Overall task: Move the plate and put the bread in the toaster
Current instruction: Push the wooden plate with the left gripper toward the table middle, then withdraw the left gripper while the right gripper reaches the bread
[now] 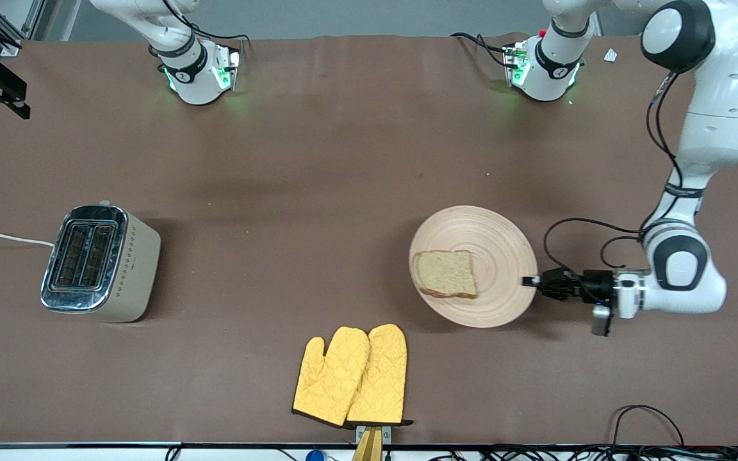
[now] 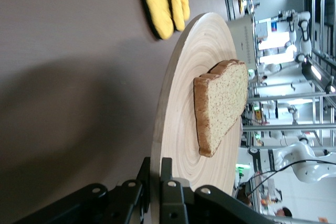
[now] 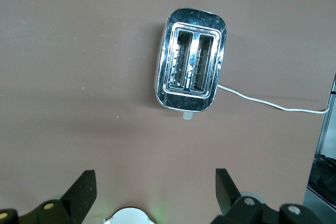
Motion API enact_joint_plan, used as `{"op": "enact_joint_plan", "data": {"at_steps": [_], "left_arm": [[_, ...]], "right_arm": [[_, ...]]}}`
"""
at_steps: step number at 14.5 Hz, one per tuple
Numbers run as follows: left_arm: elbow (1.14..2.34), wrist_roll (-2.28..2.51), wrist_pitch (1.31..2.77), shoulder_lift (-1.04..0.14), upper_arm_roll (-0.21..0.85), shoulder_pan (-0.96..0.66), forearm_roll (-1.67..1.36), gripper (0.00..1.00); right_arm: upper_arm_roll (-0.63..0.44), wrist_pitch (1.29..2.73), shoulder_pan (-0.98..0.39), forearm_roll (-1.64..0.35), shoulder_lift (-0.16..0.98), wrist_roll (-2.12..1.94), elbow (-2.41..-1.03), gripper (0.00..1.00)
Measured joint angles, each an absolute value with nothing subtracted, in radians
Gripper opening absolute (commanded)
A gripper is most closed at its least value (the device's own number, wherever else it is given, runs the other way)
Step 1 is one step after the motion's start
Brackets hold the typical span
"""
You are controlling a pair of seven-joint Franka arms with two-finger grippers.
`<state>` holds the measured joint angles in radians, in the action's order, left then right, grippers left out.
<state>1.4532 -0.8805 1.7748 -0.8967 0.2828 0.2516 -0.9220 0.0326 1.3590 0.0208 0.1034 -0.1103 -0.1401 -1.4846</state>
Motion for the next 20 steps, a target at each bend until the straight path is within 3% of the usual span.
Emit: {"op": "enact_joint_plan", "data": {"at_steps": [10,18,19,20], "left_arm": [[1.527,-0.861,2.053,-0.912,0.284,-0.099,-1.249,0.01],[1.597,-0.861,2.164,-0.936,0.284,-0.194,-1.326,0.04],[1.609,-0.861,2.175,-0.936,0.283,-0.195,-1.326,0.11],[1.617,-0.861,2.186,-0.936,0.284,-0.195,-1.326,0.41]], "right_arm": [[0.033,1.359,0.021,0.103,-0.110,-0.140,-1.485,1.00],[0.033,1.360,0.021,0.103,-0.110,-0.140,-1.485,1.00],[0.033,1.361,0.021,0.103,-0.110,-0.140,-1.485,1.00],[0.033,1.361,0.021,0.103,-0.110,-0.140,-1.485,1.00]]}}
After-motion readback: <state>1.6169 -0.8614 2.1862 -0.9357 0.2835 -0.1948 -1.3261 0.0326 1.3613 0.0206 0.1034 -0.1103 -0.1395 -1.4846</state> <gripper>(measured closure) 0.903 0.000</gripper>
